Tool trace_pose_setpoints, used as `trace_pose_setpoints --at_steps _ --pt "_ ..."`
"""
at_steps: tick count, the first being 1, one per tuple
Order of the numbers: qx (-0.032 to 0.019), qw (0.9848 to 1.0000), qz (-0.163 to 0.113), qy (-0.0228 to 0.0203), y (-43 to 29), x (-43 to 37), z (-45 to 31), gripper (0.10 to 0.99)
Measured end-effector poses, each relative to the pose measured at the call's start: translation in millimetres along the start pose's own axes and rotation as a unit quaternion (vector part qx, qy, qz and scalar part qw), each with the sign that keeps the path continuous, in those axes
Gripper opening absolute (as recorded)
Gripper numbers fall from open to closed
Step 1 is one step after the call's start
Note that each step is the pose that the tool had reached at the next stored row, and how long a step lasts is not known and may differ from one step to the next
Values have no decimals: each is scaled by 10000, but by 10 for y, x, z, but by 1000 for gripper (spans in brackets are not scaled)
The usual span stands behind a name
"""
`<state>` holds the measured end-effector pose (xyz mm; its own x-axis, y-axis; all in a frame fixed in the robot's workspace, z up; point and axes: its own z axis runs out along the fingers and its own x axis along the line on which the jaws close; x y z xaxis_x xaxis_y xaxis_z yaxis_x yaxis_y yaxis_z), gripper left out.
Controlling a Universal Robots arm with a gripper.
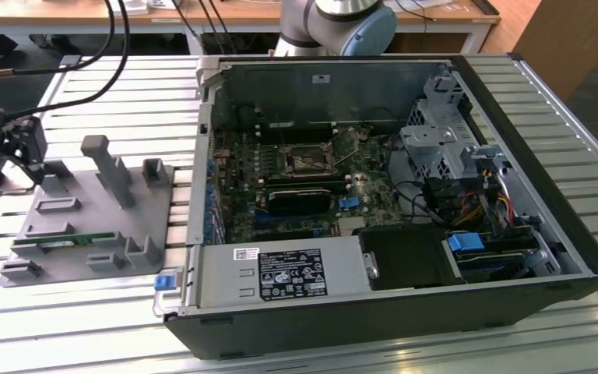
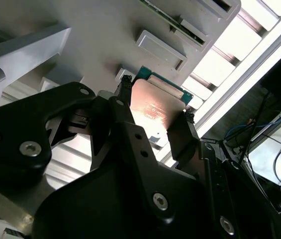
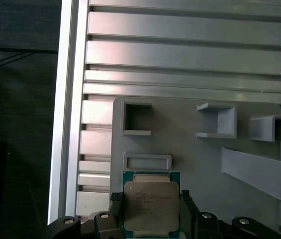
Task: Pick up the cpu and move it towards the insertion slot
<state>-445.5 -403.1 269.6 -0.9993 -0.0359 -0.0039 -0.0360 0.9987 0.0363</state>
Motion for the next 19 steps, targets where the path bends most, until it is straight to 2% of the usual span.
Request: trace_pose_setpoints --at_steps 8,19 --pt "0 10000 0 0 3 0 -58 537" --pt "0 10000 0 0 9 -1 -188 537"
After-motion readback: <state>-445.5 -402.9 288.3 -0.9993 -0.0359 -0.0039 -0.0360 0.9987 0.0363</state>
